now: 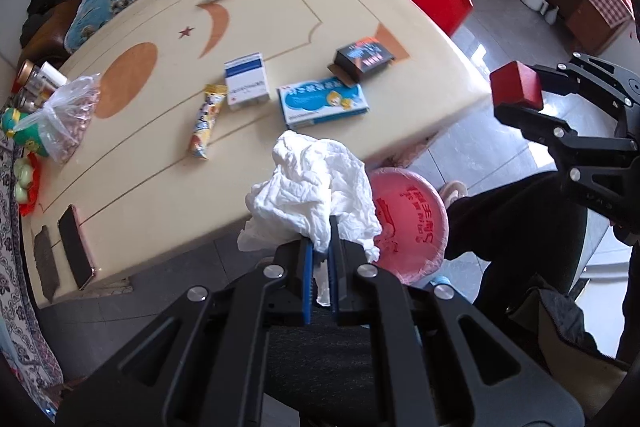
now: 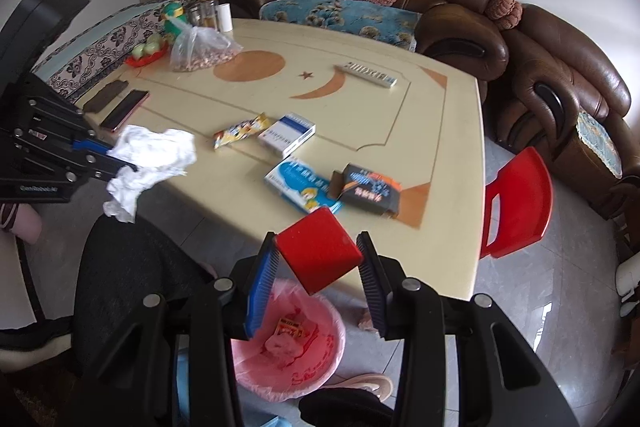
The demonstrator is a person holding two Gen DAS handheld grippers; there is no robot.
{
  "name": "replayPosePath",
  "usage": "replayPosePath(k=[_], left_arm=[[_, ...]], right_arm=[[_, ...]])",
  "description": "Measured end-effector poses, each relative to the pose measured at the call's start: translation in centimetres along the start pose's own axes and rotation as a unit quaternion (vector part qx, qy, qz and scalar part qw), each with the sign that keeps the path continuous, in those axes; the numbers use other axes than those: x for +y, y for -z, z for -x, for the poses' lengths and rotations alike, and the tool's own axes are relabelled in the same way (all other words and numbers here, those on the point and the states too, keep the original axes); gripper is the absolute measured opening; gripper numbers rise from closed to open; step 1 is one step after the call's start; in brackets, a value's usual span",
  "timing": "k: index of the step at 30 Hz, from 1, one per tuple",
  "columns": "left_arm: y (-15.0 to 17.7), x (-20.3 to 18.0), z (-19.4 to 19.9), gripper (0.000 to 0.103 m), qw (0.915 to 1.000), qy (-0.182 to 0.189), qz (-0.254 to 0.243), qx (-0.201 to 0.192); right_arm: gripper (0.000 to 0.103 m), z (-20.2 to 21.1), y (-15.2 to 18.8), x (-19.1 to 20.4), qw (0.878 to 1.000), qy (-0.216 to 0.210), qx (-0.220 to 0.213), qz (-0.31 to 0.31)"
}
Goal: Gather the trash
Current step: 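Lift the tissue and red cube and carry them toward the pink bin with both tools, then open the left tool dropping the tissue while the right tool drops the red cube into the bin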
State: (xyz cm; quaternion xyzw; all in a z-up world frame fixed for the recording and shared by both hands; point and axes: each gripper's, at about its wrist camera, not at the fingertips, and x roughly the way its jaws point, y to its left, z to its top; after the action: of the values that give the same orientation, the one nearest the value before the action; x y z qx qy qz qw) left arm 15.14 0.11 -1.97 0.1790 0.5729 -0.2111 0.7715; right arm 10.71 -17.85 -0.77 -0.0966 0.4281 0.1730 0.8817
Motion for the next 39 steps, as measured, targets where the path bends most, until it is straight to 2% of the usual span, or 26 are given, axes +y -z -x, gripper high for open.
replayPosePath(k=[11, 22, 27, 34, 39], left_arm=[[1.4, -2.6, -4.6, 0.008, 0.9993, 0.026, -0.018, 0.020], [2.8, -6.3, -10.7, 0.008, 0.9975, 0.015, -0.058, 0.038], [3.4, -7.7, -13.2, 0.008, 0.9953, 0.024, -0.081, 0.048], [4.4, -8.8, -17.8, 0.008, 0.9906, 0.051, -0.094, 0.085], [5.0, -9.2, -22.3, 0.008, 0.9843, 0.078, -0.089, 0.132]], right_arm=[[0.040, -2.9, 3.7, 1.4, 0.999, -0.023, 0.029, -0.006], [0.040, -7.5, 7.9, 1.8, 0.997, -0.021, 0.072, -0.014], [0.040, -9.7, 9.8, 2.1, 0.995, -0.020, 0.096, -0.012], [0.040, -13.7, 13.1, 2.2, 0.990, -0.027, 0.140, -0.020], [0.040, -17.5, 15.0, 2.0, 0.983, -0.034, 0.178, -0.025]])
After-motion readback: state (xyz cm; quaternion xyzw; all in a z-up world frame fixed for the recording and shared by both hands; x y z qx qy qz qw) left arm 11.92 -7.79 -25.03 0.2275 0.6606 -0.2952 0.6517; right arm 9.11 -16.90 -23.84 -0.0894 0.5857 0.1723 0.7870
